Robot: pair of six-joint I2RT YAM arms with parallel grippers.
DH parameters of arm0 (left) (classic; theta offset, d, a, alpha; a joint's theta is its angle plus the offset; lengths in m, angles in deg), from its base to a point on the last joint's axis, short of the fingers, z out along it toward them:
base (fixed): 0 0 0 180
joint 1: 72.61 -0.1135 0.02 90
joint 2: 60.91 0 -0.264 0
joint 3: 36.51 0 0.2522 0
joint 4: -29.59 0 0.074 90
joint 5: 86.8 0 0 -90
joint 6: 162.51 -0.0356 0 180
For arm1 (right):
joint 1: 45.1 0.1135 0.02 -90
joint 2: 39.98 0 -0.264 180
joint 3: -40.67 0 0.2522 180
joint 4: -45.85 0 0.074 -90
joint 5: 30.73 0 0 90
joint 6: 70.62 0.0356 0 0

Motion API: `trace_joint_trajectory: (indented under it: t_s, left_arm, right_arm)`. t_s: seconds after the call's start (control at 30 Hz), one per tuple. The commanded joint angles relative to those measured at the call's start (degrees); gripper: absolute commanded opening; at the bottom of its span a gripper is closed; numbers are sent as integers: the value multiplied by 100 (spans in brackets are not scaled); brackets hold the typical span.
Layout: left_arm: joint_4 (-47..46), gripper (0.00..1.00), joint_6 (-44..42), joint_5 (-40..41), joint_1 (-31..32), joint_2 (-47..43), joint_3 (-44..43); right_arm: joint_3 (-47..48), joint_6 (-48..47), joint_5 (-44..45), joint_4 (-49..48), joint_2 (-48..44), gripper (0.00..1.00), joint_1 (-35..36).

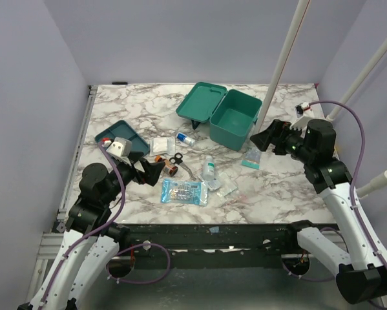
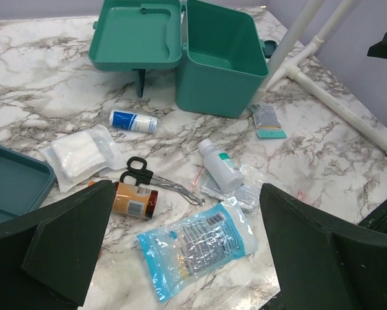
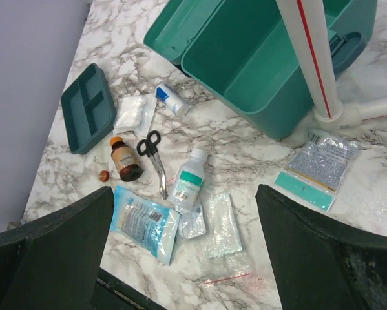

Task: Organize the medicine kit

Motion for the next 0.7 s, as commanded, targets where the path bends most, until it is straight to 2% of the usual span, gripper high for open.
trace_joint_trajectory:
  t_s: [0.0,0.1,0.23,0.37,0.53,0.67]
  left_arm:
    - [46,98,-5,-63,23,2,-142]
    - [46,99,-5,-49,23,16,-155]
    - [80,99,-5,-31,23,17,-168]
    - [134,98,-13,43,23,-31,-164]
    - [153,99,-5,75,21,-61,-159]
    - [180,98,-5,110,41,-86,-159]
  right_arm:
    - [270,-140,-86,-30,250,93,143]
    - [399,-125,288,-125,481,92,590]
    - [672,-190,1439,-201,874,91,1720]
    - [856,-234,2369,-340,1402,88,2526]
    - [1502,-619,4079,-252,2417,86,3658]
    - [1965,-547,4549,-130,3074,82,3725]
